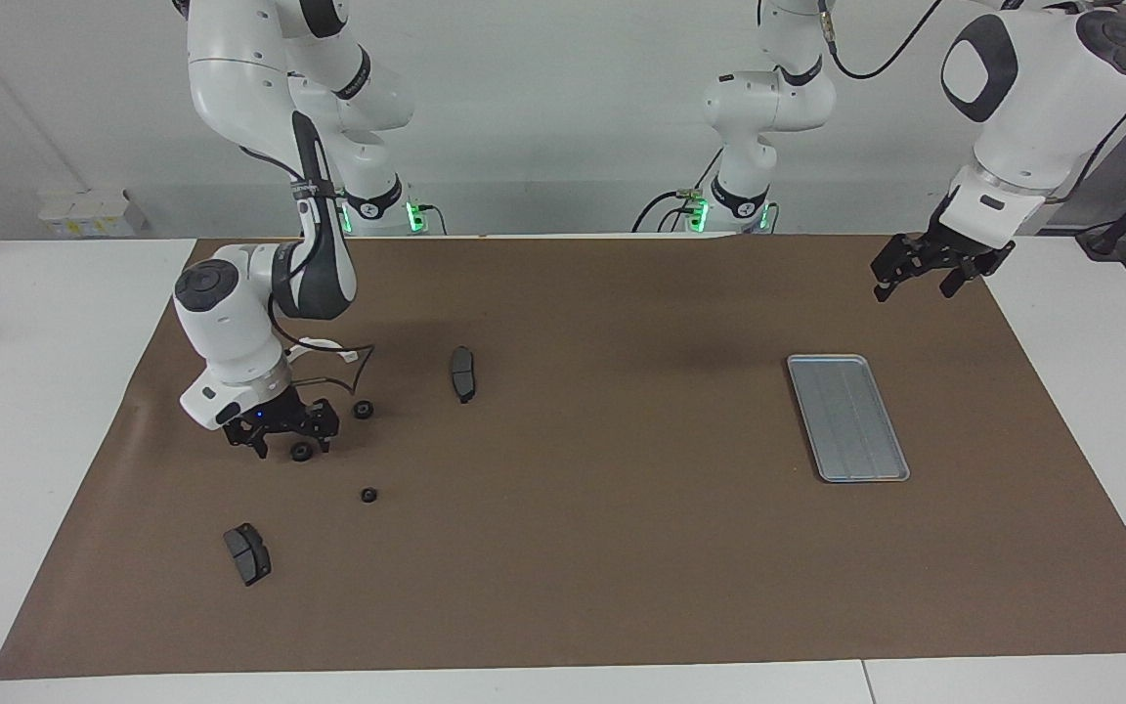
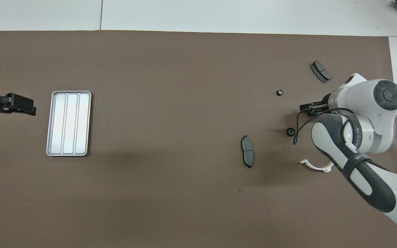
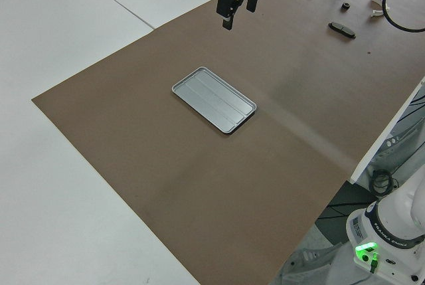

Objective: Pick bearing gear from pile to tray
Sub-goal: 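Reach the right gripper down and grasp a black bearing gear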

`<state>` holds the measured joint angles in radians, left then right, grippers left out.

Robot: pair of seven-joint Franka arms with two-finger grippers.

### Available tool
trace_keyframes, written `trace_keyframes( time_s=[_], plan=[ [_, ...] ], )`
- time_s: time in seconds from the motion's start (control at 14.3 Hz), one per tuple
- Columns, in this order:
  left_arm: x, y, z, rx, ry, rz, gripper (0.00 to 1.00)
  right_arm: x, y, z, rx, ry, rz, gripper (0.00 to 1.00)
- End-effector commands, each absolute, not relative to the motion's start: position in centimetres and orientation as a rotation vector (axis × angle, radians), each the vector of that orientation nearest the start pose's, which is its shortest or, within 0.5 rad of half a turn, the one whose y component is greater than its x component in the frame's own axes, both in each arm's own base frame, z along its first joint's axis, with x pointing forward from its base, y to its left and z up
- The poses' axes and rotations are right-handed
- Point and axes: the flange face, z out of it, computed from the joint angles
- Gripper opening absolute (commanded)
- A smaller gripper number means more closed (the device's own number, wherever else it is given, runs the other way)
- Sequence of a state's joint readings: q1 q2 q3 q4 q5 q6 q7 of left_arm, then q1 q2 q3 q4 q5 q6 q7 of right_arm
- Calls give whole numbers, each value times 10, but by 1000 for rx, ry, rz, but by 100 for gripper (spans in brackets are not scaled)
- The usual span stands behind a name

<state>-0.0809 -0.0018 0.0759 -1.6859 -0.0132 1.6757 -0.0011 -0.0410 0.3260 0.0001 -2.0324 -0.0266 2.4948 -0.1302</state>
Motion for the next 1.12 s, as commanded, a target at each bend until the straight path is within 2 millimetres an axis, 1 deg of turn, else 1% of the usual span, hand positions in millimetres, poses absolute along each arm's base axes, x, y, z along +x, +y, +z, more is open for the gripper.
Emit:
trace_keyframes(
  time_s=[0.0, 0.07, 0.21, 0.28, 0.35, 0.42, 0.49, 0.56, 0.63, 0.77, 0.84, 0.91, 0.98, 1.05],
  plan=[
    [554, 1, 582, -3167, 15, -5, 100, 607, -28, 293, -3148, -234, -228, 72],
    [554, 1, 582, -3167, 15, -5, 100, 607, -28, 291, -3148, -227, -223, 68],
    [554, 1, 582, -3167, 15, -5, 100, 606, -29, 284, -3148, -222, -204, 63],
    [554, 1, 582, -3167, 15, -5, 100, 606, -28, 284, -3147, -222, -206, 61],
    [554, 1, 582, -3167, 15, -5, 100, 606, -29, 284, -3148, -215, -206, 61],
    [554, 1, 582, -3167, 15, -5, 100, 606, -29, 284, -3148, -217, -206, 57],
    [554, 1, 582, -3167, 15, -5, 100, 605, -31, 283, -3148, -215, -204, 51],
    [554, 1, 582, -3167, 15, -5, 100, 605, -33, 283, -3149, -210, -204, 29],
    [554, 1, 582, -3167, 15, -5, 100, 606, -33, 284, -3149, -203, -206, 0],
    [554, 1, 582, -3167, 15, -5, 100, 610, -31, 289, -3149, -157, -223, 0],
    [554, 1, 582, -3167, 15, -5, 100, 613, -24, 299, -3147, -143, -233, 0],
    [554, 1, 582, -3167, 15, -5, 100, 618, -17, 312, -3142, -84, -234, 0],
    [554, 1, 582, -3167, 15, -5, 100, 624, -6, 334, -3133, -1, -224, 0],
    [554, 1, 582, -3167, 15, -5, 100, 631, 16, 354, -3116, 59, -216, 0]
  ],
)
